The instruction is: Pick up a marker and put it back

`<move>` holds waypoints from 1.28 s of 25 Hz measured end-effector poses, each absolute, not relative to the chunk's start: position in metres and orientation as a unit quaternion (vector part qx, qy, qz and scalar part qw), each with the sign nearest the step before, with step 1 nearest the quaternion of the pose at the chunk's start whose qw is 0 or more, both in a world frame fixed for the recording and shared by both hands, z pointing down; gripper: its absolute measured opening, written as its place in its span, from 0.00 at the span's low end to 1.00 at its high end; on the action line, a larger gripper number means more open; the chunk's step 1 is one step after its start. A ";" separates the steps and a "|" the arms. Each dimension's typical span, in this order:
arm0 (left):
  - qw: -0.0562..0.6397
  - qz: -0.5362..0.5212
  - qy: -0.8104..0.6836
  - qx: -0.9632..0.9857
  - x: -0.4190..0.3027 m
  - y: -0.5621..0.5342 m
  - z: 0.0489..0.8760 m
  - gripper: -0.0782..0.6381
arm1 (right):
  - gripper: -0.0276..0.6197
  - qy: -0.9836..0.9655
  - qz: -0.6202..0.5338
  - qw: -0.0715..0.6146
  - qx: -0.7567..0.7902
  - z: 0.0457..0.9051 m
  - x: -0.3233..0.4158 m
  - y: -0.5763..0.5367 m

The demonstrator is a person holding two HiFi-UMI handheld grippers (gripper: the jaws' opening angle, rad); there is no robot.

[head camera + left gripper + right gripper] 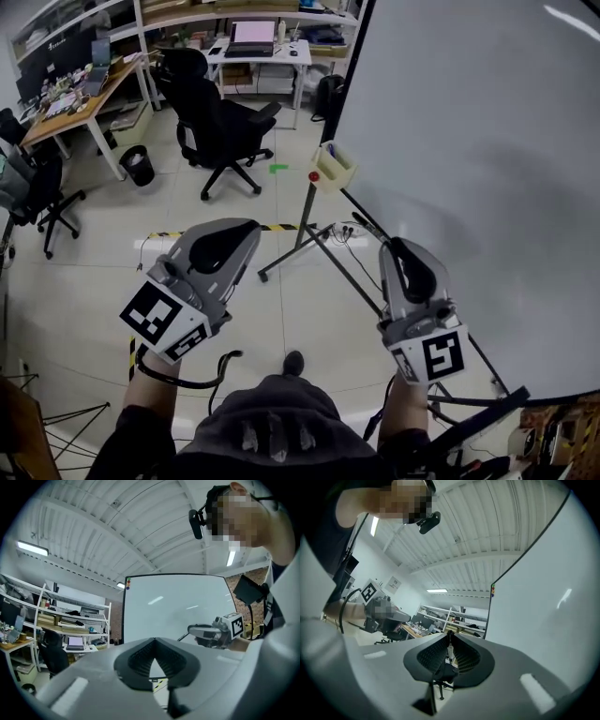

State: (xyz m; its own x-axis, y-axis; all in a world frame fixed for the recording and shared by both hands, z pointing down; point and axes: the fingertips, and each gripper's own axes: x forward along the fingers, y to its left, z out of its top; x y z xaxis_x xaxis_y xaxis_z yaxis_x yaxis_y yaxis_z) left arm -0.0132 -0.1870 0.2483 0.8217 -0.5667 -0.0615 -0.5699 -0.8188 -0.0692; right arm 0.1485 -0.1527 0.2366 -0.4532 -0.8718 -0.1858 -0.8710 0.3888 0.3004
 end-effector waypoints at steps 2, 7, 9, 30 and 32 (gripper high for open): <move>0.041 0.016 0.306 -0.951 0.000 -0.207 0.248 0.12 | 0.10 -0.839 -0.177 0.003 0.514 0.237 0.161 -0.176; 0.031 0.014 0.328 -0.944 0.017 -0.249 0.249 0.12 | 0.10 -0.853 -0.172 0.014 0.492 0.235 0.180 -0.225; 0.027 0.012 0.332 -0.943 0.019 -0.265 0.252 0.12 | 0.10 -0.857 -0.173 0.019 0.485 0.237 0.181 -0.243; 0.011 0.028 0.194 -0.980 0.028 -0.501 0.264 0.12 | 0.10 -0.815 -0.135 0.078 0.558 0.259 0.141 -0.437; 0.006 0.026 0.178 -0.984 0.031 -0.514 0.268 0.12 | 0.10 -0.811 -0.127 0.088 0.564 0.266 0.136 -0.445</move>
